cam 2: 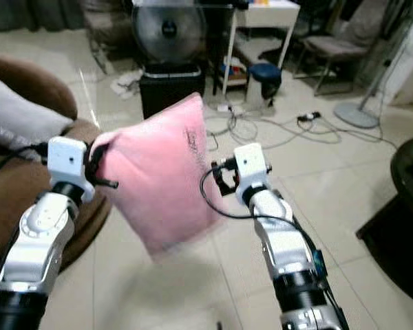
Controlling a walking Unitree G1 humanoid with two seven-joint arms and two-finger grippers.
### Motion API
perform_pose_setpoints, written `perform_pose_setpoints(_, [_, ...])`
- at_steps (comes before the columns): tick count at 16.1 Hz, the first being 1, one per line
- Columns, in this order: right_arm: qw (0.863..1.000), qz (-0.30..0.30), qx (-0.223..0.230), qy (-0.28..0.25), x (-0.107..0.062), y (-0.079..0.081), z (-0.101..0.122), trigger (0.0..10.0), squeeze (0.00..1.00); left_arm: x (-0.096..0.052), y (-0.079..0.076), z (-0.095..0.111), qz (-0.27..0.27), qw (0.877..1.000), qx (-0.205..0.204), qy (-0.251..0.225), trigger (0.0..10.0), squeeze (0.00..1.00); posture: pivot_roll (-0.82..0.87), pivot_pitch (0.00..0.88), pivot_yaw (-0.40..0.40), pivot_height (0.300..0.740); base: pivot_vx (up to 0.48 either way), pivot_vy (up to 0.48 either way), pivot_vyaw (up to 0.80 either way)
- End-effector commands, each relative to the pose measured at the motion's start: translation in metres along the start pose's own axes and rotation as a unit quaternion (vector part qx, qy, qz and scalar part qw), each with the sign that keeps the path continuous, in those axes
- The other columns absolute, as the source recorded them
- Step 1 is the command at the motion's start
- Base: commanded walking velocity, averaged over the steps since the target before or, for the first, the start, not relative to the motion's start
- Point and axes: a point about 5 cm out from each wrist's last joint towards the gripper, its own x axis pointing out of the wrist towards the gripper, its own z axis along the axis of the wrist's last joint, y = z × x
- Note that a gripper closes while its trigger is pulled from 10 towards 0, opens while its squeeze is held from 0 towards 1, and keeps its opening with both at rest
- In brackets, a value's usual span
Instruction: Move the pillow to the sofa from floor
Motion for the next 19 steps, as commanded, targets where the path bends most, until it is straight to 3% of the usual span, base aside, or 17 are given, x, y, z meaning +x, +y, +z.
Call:
perform_pose_setpoints(1, [1.0,-0.006,-0.002,-0.004,-0.001,-0.006,0.002,10.0,0.0,0.003,0.0,0.014,0.004,0.999,0.004,-0.033,10.0,0.0,0.15,0.0,-0.039,0.74,0.431,0.0,0.8])
perform_pose_setpoints(3, [1.0,-0.003,0.0,-0.004,0.0,-0.005,0.001,10.0,0.0,0.003,0.0,0.015,0.003,0.999,0.004,-0.034,10.0,0.0,0.15,0.0,-0.039,0.74,0.431,0.0,0.8])
perform_pose_setpoints(7, [1.0,0.011,-0.004,-0.002,-0.003,-0.002,-0.001,10.0,0.0,0.001,-0.003,0.013,0.0,0.999,0.005,-0.032,10.0,0.0,0.15,0.0,-0.04,0.74,0.429,0.0,0.0])
perform_pose_setpoints(17, [0.999,0.031,-0.006,-0.011,-0.001,0.004,0.002,10.0,0.0,0.0,0.004,0.015,0.017,0.999,0.014,-0.034,10.0,0.0,0.16,0.0,-0.049,0.74,0.447,0.0,0.8])
perform_pose_setpoints(19, [1.0,0.02,0.001,-0.008,-0.001,0.001,0.001,10.0,0.0,0.0,0.002,0.016,0.01,0.999,0.014,-0.036,10.0,0.0,0.16,0.0,-0.044,0.74,0.469,0.0,0.0])
